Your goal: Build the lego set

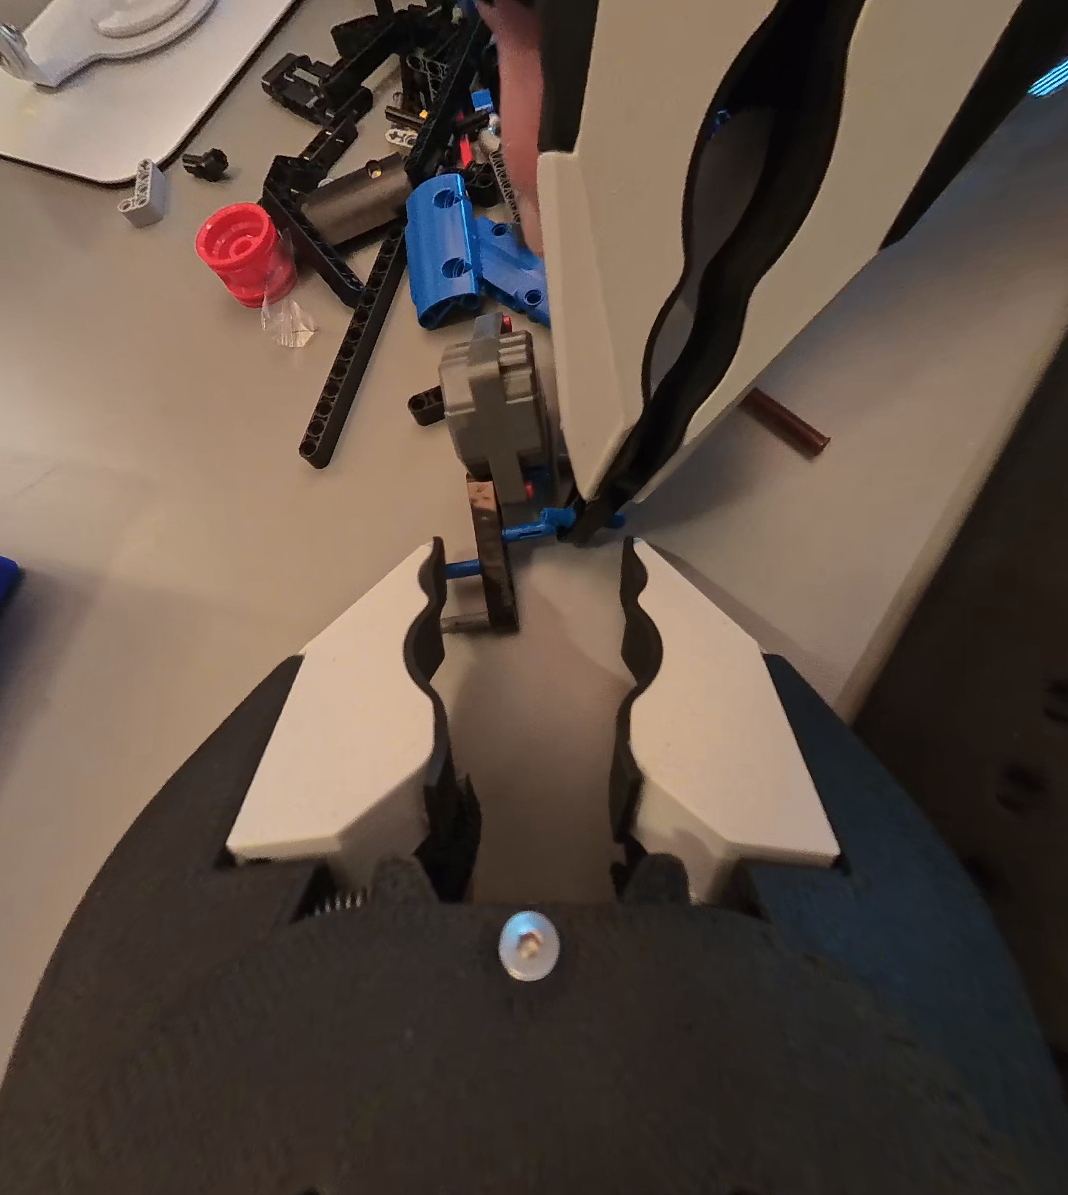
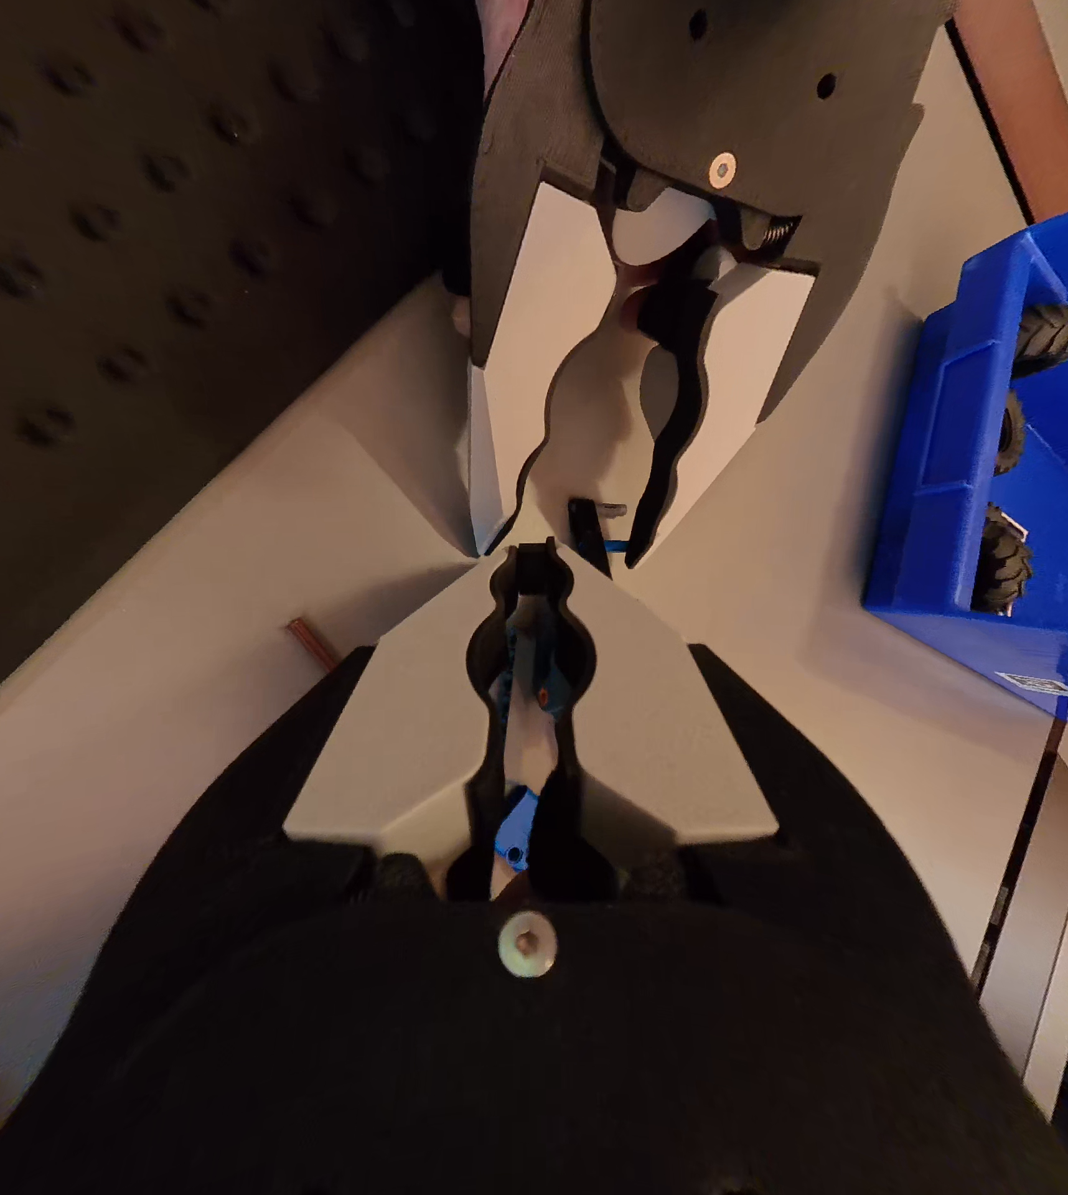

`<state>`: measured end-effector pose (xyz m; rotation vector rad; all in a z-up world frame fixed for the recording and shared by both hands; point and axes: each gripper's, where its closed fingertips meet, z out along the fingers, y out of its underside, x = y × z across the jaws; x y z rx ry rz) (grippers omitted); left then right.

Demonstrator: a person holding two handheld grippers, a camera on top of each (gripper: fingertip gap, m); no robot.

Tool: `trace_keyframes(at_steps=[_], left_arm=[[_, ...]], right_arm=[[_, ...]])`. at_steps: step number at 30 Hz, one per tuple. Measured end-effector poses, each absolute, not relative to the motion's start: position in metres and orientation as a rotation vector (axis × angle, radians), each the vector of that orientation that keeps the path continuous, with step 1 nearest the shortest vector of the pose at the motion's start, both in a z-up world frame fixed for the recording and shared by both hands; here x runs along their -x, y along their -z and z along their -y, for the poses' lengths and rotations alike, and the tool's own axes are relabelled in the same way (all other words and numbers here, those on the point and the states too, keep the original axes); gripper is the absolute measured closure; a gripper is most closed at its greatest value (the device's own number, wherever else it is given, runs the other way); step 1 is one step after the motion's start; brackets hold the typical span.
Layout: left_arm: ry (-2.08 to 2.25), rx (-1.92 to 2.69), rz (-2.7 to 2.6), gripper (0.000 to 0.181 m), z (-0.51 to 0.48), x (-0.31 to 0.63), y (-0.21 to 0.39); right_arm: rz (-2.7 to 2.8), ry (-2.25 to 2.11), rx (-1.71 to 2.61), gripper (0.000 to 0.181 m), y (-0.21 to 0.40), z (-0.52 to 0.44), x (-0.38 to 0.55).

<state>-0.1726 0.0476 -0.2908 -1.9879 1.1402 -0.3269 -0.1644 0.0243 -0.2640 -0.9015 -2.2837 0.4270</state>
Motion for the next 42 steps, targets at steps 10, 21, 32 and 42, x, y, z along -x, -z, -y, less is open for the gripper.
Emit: trace_keyframes(at_steps=[10,21,32,42], left_arm=[[0.299,1.966,-1.16,0.143,-0.05,0.171,0.291],[0.277,1.946,-1.171,0.145,-0.054,0.172,0.29],[0.328,1.947,-1.182,0.153,-0.058,0.173,0.29],[0.39,1.963,-1.186,0.153,-0.062,0.174,0.29]], right_arm=[[2.299,-0.42,0.935,0.176,0.264,-0.029,0.167],[2.357,-0.513,1.105,0.175,0.266,-0.035,0.174],[2.446,-0.536,0.961,0.175,0.265,-0.036,0.176],[2.332,-0.531,0.827,0.174,0.264,-0.04,0.177]])
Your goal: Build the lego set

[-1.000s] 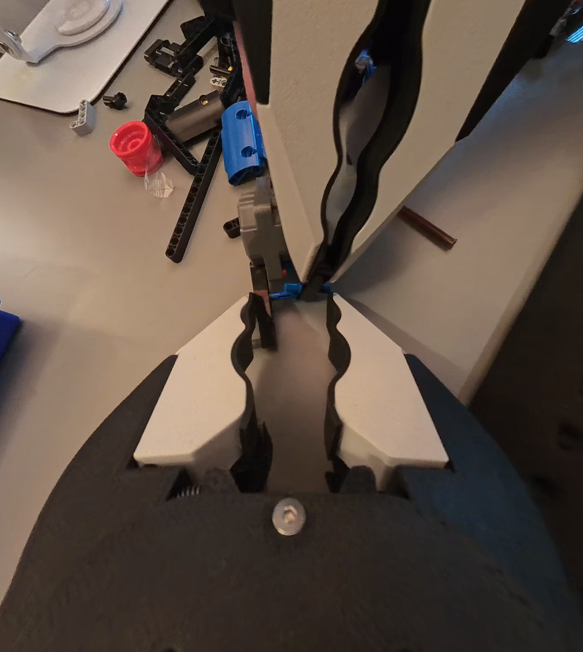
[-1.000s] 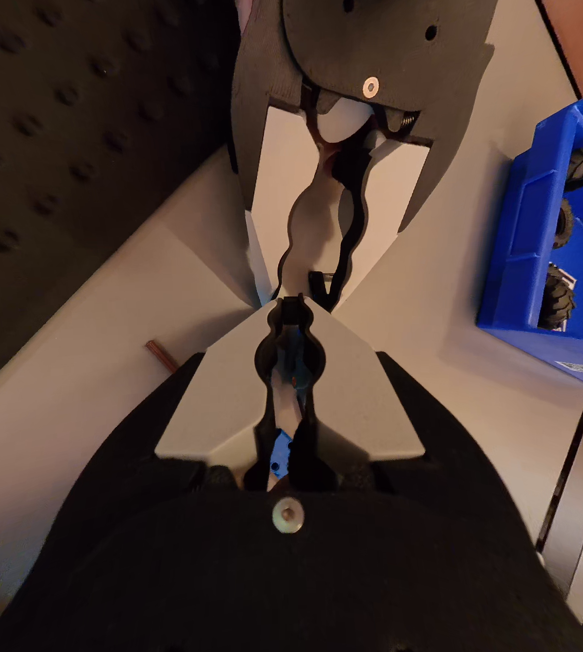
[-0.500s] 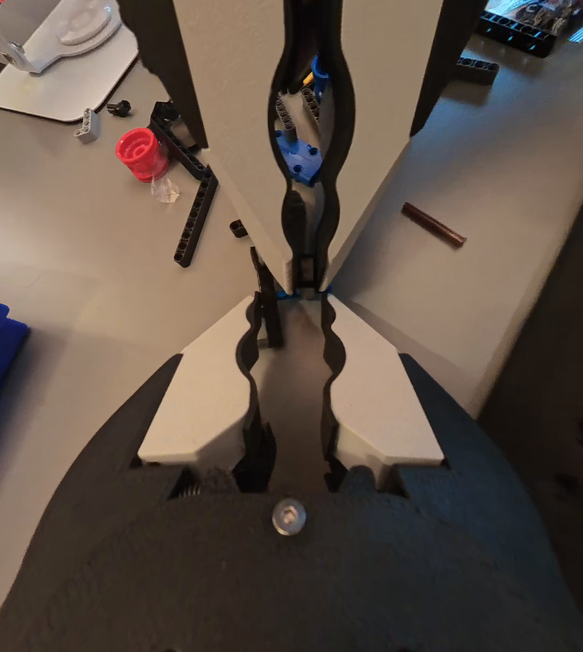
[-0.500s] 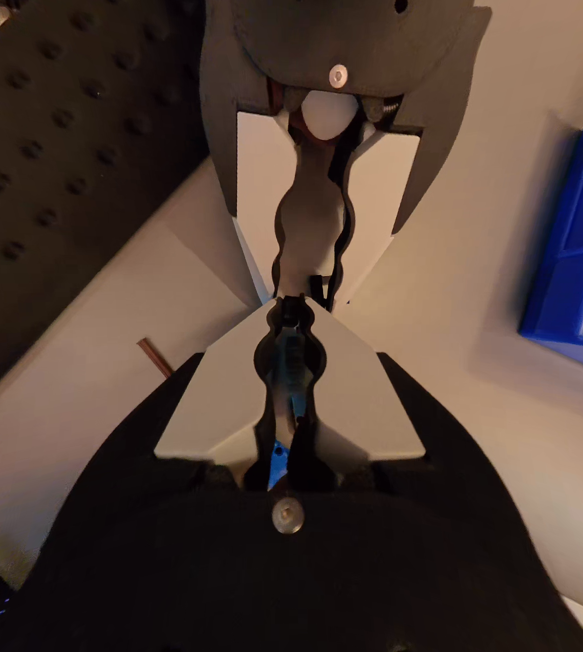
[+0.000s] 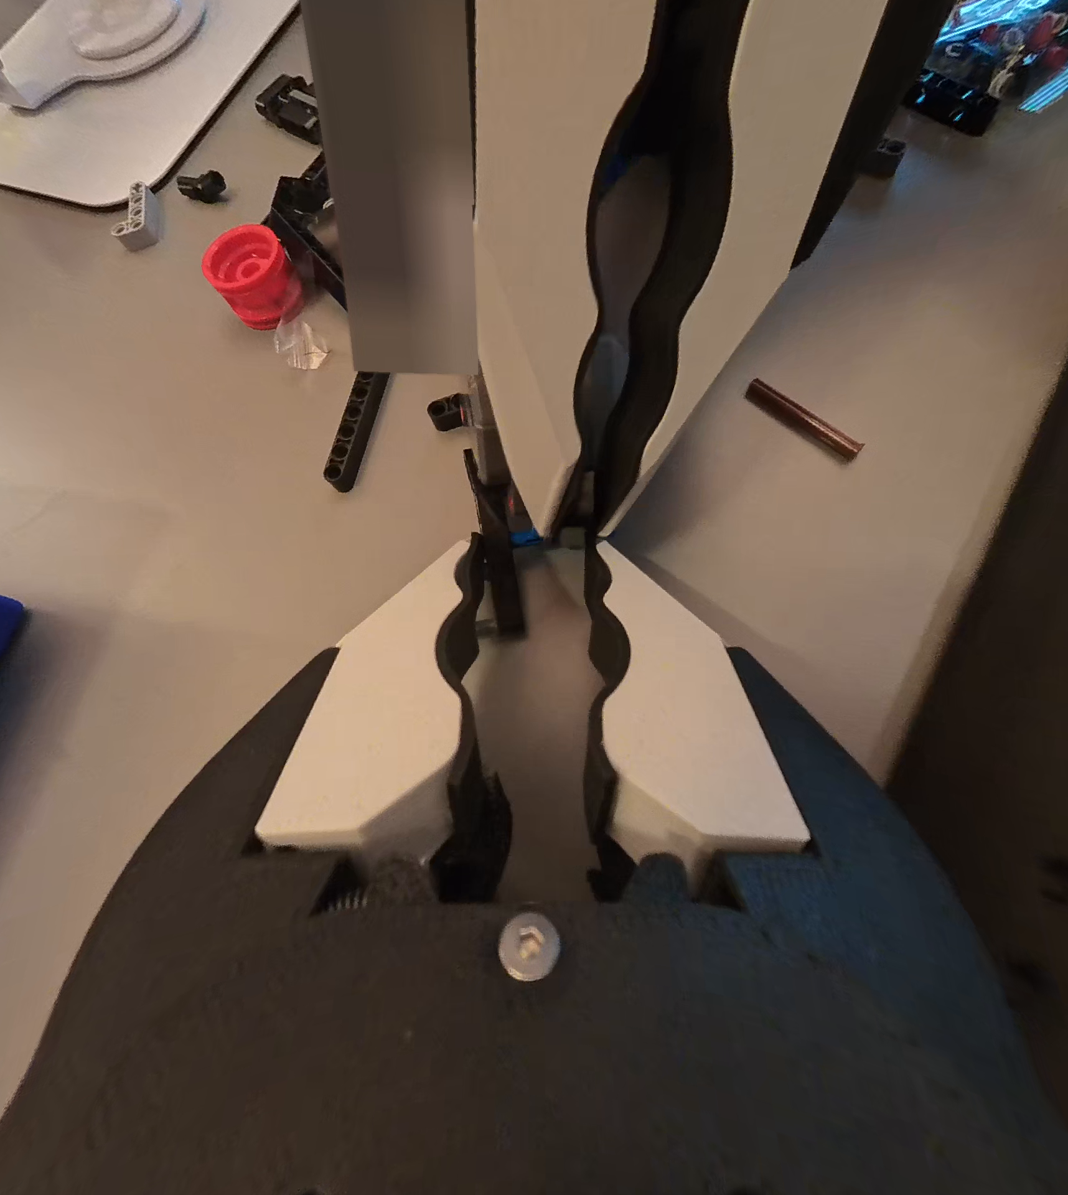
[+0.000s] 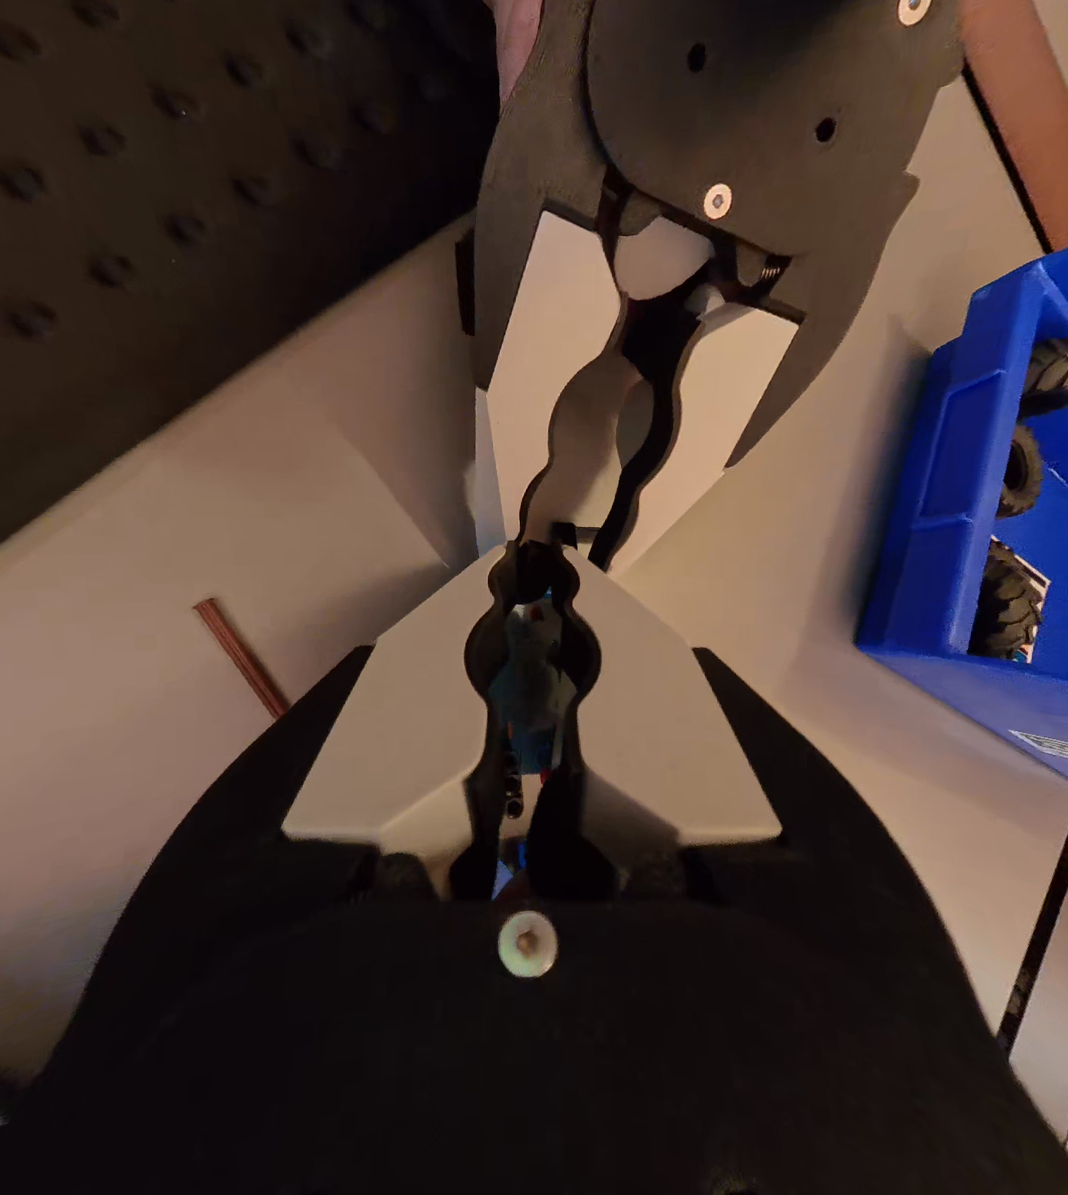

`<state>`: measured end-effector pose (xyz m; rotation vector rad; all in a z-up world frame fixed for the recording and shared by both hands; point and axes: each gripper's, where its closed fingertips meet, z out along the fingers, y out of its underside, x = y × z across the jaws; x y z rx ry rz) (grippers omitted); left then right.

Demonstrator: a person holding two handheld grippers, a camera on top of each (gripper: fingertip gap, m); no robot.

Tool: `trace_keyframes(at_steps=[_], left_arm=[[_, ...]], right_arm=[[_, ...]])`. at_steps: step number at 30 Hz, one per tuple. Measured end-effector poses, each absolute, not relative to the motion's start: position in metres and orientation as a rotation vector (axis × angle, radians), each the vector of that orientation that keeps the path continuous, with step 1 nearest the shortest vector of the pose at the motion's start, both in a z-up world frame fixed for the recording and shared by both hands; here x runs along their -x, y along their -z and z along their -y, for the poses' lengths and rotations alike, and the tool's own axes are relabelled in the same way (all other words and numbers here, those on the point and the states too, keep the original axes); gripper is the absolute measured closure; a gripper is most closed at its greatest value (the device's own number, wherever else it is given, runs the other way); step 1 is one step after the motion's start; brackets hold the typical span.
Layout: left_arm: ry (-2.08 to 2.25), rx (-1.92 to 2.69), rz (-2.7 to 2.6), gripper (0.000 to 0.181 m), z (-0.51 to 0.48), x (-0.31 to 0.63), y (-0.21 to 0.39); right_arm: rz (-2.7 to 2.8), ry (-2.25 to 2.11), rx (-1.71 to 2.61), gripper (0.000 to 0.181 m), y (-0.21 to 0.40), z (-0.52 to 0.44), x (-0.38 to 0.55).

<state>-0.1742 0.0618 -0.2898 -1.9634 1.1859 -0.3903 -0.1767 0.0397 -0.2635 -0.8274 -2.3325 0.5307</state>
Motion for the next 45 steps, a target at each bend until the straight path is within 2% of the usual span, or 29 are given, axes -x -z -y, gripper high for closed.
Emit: trace_keyframes(at_steps=[14,15,19,21,25,29,31,33,45], left_arm=[[0.453,1.962,-1.226,0.153,-0.064,0.173,0.29],[0.424,1.965,-1.201,0.171,-0.07,0.176,0.29],[0.439,1.952,-1.234,0.171,-0.069,0.176,0.29],[0.44,1.949,-1.241,0.168,-0.068,0.175,0.29],[0.46,1.936,-1.289,0.143,-0.062,0.171,0.292],[0.432,1.935,-1.278,0.141,-0.065,0.171,0.292],[0.414,1.939,-1.264,0.146,-0.068,0.173,0.292],[0.369,1.943,-1.233,0.161,-0.076,0.176,0.291],[0.331,1.9,-1.282,0.167,-0.079,0.173,0.292]], right_arm=[[2.287,-0.398,0.63,0.174,0.263,-0.037,0.171],[2.295,-0.384,0.61,0.174,0.263,-0.036,0.17],[2.309,-0.378,0.58,0.175,0.266,-0.032,0.168],[2.311,-0.361,0.56,0.175,0.265,-0.033,0.168],[2.298,-0.363,0.563,0.175,0.265,-0.039,0.167],[2.27,-0.457,0.619,0.175,0.264,-0.042,0.169],[2.261,-0.482,0.63,0.175,0.262,-0.043,0.17],[2.256,-0.501,0.637,0.174,0.26,-0.044,0.171],[2.287,-0.579,0.703,0.175,0.26,-0.05,0.166]])
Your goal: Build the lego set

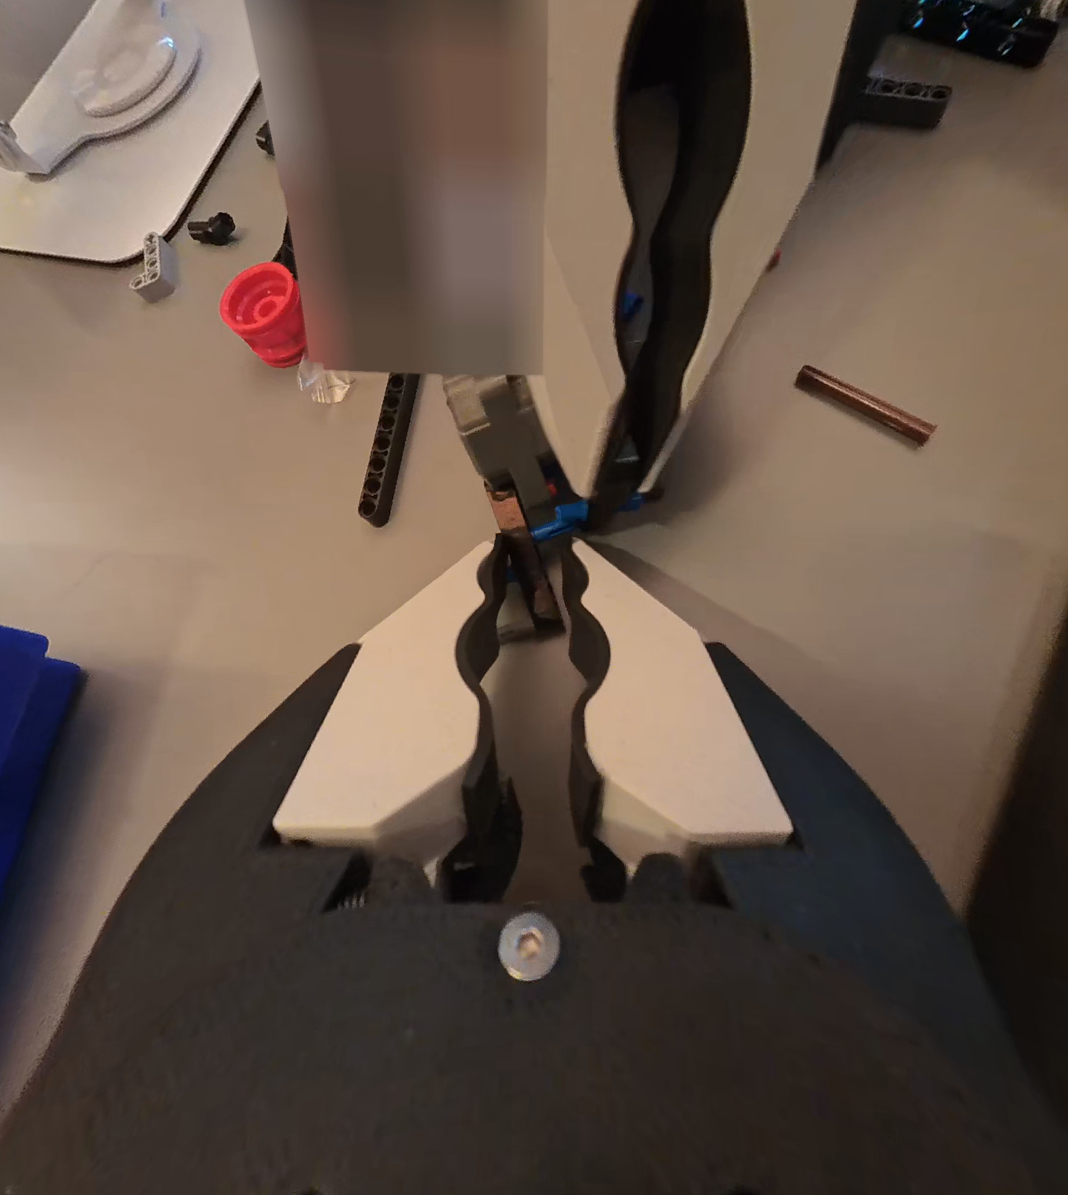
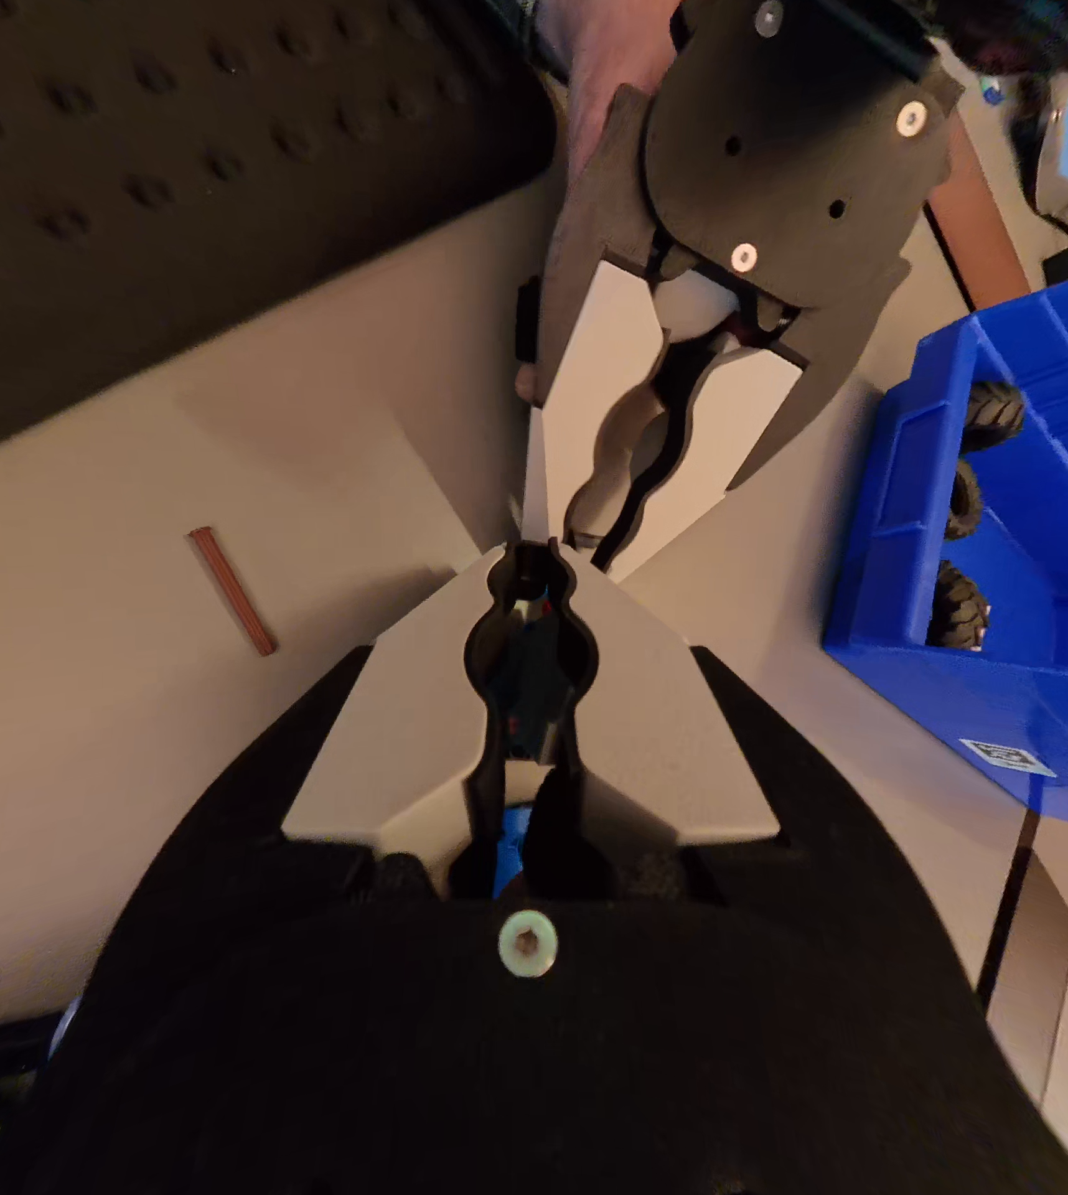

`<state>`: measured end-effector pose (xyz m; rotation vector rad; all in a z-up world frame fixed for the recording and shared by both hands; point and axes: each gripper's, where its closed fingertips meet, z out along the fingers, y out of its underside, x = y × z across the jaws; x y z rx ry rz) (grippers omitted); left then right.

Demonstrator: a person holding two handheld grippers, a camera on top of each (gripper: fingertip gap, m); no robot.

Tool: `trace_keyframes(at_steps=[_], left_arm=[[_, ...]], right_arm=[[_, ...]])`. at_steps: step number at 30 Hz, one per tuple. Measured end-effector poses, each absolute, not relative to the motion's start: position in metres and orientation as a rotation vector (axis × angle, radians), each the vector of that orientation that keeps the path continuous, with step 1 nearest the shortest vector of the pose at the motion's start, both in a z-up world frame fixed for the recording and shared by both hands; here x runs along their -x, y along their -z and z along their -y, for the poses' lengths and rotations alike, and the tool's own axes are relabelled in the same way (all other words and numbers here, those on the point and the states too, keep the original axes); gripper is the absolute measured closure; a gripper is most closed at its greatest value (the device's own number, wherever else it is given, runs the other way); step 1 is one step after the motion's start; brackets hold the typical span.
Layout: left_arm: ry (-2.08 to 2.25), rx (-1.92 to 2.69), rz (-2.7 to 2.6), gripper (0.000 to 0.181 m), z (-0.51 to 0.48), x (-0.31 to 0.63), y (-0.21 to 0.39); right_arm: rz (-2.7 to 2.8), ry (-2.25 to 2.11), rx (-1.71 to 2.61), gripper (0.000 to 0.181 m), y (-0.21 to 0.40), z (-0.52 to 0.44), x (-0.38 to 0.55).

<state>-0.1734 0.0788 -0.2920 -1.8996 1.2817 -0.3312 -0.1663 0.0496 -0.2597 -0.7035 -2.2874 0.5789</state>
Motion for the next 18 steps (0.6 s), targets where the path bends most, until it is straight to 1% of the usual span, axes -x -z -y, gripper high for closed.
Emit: trace_keyframes(at_steps=[11,17,18], left_arm=[[0.384,1.906,-1.298,0.161,-0.076,0.171,0.292],[0.416,1.918,-1.296,0.154,-0.075,0.171,0.292],[0.453,1.922,-1.313,0.139,-0.071,0.168,0.293]], right_arm=[[2.378,-0.557,0.678,0.173,0.26,-0.054,0.172],[2.356,-0.559,0.683,0.173,0.259,-0.058,0.176],[2.346,-0.56,0.686,0.173,0.259,-0.058,0.177]])
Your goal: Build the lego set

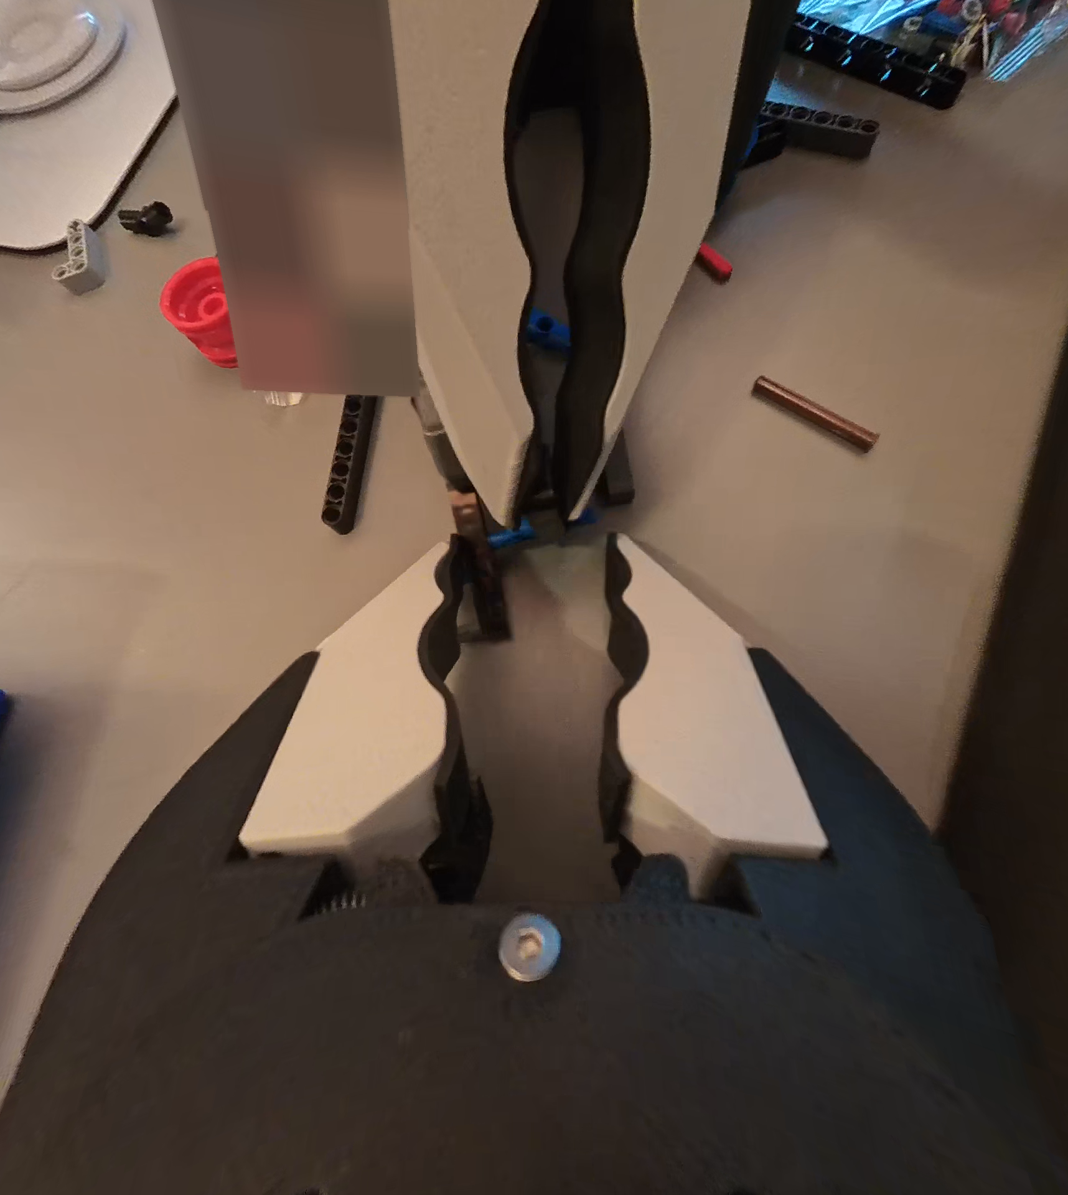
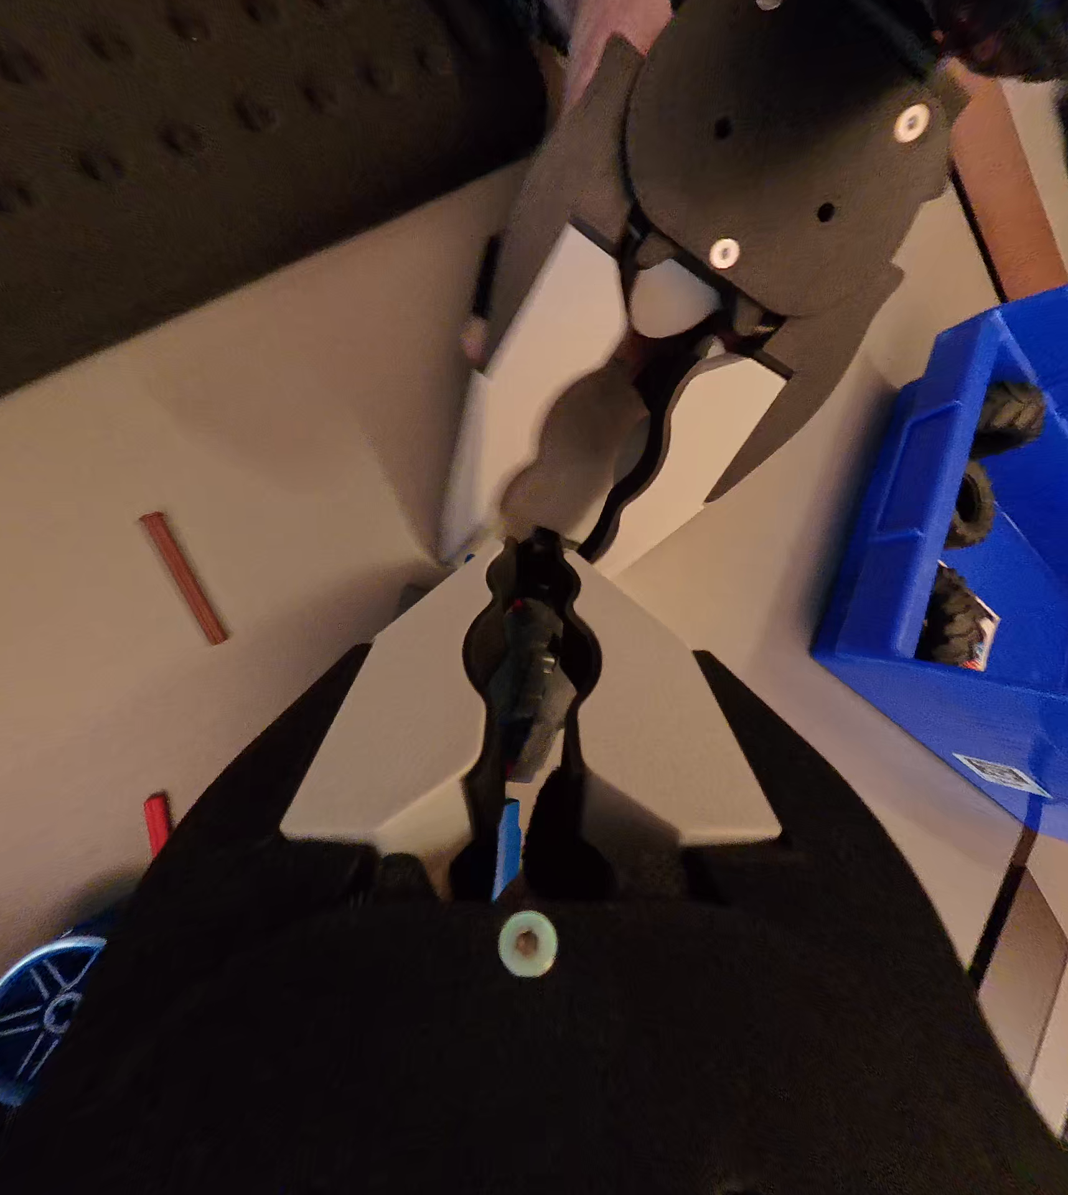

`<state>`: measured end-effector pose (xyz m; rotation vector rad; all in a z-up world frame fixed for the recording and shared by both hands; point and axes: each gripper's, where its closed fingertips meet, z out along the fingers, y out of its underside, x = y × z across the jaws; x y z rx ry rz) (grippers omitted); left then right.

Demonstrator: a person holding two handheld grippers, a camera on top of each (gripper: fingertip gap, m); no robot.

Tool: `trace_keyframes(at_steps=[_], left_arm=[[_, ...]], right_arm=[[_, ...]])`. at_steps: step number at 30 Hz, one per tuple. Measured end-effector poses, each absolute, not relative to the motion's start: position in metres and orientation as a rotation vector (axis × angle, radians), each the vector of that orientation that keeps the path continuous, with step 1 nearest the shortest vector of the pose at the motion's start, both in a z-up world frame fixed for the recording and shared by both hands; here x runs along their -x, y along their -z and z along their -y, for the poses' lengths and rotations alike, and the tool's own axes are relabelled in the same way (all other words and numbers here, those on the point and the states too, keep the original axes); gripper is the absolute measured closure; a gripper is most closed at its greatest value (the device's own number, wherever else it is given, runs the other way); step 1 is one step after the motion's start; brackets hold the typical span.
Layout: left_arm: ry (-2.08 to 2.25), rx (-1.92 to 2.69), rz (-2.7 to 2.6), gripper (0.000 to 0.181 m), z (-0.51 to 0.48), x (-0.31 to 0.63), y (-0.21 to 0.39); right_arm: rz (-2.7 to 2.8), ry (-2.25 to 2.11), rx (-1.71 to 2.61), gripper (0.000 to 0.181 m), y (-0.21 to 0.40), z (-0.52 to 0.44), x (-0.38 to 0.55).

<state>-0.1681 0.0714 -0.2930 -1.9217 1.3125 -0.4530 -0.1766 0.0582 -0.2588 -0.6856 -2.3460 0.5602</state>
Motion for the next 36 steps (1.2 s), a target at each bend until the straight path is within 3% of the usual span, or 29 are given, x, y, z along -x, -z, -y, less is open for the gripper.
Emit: trace_keyframes(at_steps=[1,5,22,27,36], left_arm=[[0.481,1.928,-1.318,0.132,-0.07,0.167,0.293],[0.441,1.943,-1.274,0.148,-0.077,0.17,0.293],[0.495,1.945,-1.303,0.153,-0.08,0.166,0.293],[0.516,1.921,-1.347,0.165,-0.077,0.162,0.293],[0.534,1.918,-1.347,0.165,-0.077,0.16,0.292]], right_arm=[[2.339,-0.557,0.686,0.173,0.259,-0.059,0.177],[2.325,-0.579,0.695,0.173,0.259,-0.058,0.178],[2.308,-0.521,0.641,0.173,0.259,-0.059,0.177],[2.328,-0.52,0.64,0.173,0.259,-0.06,0.176],[2.346,-0.64,0.857,0.173,0.256,-0.064,0.178]])
